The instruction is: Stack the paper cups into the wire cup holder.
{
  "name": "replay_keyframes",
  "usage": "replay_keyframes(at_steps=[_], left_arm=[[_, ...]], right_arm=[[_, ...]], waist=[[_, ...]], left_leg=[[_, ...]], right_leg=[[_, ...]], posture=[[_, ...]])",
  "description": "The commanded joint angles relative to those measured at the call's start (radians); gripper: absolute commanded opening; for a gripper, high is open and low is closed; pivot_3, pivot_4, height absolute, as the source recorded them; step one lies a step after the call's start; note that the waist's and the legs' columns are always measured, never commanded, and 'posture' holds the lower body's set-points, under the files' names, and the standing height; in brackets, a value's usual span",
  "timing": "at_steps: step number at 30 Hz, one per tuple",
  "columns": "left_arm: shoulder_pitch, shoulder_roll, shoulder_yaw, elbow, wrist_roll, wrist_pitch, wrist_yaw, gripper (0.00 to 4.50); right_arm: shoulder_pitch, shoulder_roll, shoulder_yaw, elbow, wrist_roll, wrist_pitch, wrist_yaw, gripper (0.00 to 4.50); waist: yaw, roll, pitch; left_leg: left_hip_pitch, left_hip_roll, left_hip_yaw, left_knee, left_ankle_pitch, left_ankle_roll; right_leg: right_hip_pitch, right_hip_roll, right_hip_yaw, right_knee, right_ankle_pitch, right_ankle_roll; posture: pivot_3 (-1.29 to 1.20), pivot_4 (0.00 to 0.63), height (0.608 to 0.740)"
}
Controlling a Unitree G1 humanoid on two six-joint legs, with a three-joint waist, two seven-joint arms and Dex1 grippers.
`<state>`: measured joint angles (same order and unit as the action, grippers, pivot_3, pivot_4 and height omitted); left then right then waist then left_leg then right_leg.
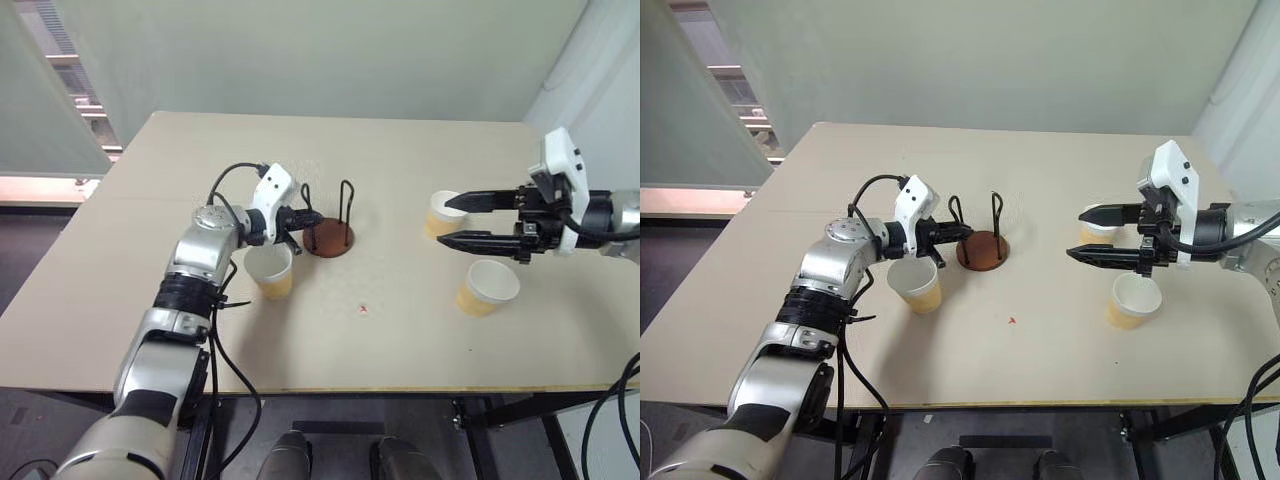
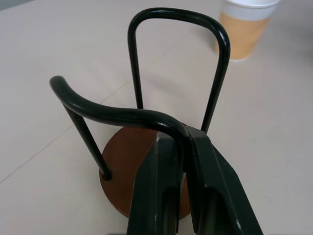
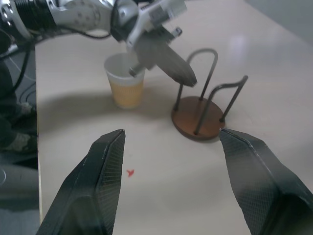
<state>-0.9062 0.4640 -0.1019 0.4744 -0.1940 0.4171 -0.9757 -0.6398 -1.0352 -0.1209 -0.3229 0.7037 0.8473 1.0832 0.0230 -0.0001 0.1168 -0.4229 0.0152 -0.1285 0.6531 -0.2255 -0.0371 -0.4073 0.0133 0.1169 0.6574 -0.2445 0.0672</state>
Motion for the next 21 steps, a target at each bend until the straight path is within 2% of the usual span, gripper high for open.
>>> replay_keyframes(at_steps=[1, 4, 9, 13, 15, 21], left_arm=[[0.017, 0.034, -0.008, -0.188, -0.060, 0.052, -0.100, 0.08], [0.070, 0.066, -0.051, -0.365, -0.103, 0.135, -0.169, 0.08], [0.167, 0.067, -0.111, -0.542, -0.125, 0.217, -0.165, 0.08], [0.203, 0.030, -0.161, -0.559, -0.098, 0.213, -0.119, 0.08], [0.207, 0.027, -0.176, -0.559, -0.086, 0.205, -0.112, 0.08], [0.226, 0.037, -0.209, -0.549, -0.052, 0.197, -0.086, 0.08]], right_arm=[[0.010, -0.060, -0.086, -0.017, 0.012, -0.012, 0.026, 3.16], [0.043, -0.111, -0.138, -0.014, 0.017, -0.011, 0.048, 3.16], [0.063, -0.142, -0.178, -0.022, 0.021, -0.012, 0.041, 3.16], [0.081, -0.140, -0.187, -0.035, 0.025, -0.012, 0.032, 3.16], [0.081, -0.139, -0.185, -0.037, 0.026, -0.012, 0.028, 3.16], [0.076, -0.129, -0.164, -0.032, 0.018, -0.025, 0.027, 3.16]], waist=[[0.001, 0.000, 0.000], [0.005, 0.000, 0.000], [0.005, 0.000, 0.000], [0.007, 0.000, 0.000], [0.007, 0.000, 0.000], [0.007, 0.000, 0.000]], left_leg=[[-0.001, 0.000, 0.000, 0.001, 0.000, 0.000], [-0.003, -0.001, 0.000, 0.002, 0.001, -0.002], [-0.003, -0.002, 0.002, 0.003, 0.000, -0.001], [-0.003, -0.002, 0.000, 0.008, -0.003, 0.004], [-0.002, -0.001, -0.001, 0.010, -0.006, 0.009], [0.004, -0.001, -0.001, 0.011, -0.007, 0.010]], right_leg=[[0.000, 0.000, 0.000, -0.001, 0.000, 0.000], [0.000, 0.000, -0.001, -0.004, 0.000, 0.001], [0.003, -0.002, -0.001, -0.009, 0.001, 0.004], [0.005, -0.003, -0.001, -0.010, 0.002, 0.005], [0.008, -0.003, 0.000, -0.010, 0.003, 0.005], [0.014, -0.002, 0.000, -0.011, 0.004, 0.004]], posture=[[0.00, 0.150, 0.740], [0.00, 0.150, 0.740], [0.00, 0.150, 0.740], [0.00, 0.150, 0.740], [0.00, 0.150, 0.740], [0.00, 0.150, 0.740]])
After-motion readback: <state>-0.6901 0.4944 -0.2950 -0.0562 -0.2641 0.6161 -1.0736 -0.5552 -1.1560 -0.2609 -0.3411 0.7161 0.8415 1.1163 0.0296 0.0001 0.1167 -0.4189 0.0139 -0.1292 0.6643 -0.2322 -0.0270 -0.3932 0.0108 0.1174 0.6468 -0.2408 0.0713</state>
